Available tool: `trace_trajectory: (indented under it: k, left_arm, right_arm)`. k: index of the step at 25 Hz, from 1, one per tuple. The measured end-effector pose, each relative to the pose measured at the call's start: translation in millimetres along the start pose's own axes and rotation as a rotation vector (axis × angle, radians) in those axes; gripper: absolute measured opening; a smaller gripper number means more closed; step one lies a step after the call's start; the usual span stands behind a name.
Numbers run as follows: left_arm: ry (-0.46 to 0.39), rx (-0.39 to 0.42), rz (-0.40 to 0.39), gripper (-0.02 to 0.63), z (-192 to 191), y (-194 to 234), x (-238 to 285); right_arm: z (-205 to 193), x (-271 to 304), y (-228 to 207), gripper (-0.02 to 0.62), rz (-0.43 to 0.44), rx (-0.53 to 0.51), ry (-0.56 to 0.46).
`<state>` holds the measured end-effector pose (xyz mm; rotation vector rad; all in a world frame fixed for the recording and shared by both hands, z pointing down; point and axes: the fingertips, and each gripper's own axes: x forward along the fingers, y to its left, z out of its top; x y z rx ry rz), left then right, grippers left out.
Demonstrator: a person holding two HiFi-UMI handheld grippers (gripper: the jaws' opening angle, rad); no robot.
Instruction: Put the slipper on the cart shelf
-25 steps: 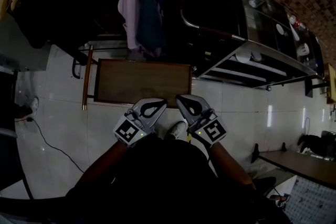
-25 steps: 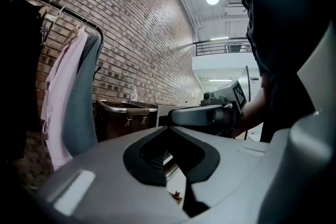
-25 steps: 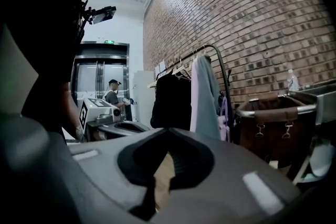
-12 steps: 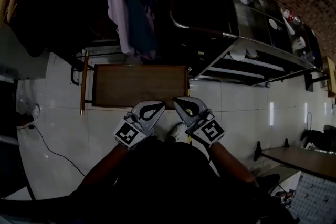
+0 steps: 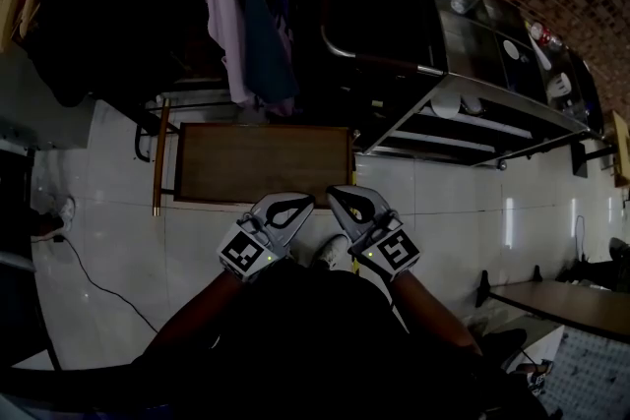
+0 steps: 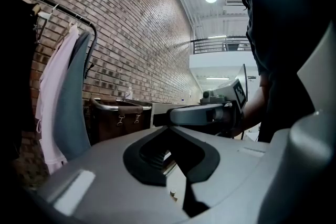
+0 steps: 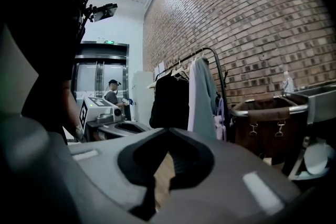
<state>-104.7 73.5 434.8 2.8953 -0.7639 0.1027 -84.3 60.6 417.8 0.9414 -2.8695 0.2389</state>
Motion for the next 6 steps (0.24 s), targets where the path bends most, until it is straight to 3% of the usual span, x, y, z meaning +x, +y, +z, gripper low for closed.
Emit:
trace_trajectory:
  k: [6]
  left_arm:
    - [-0.018, 0.009, -0.009, 0.002, -5.3, -4.1, 1.4]
  right_arm:
    - [2.3, -5.7, 2.6, 0.000, -0.012, 0.009, 0.001]
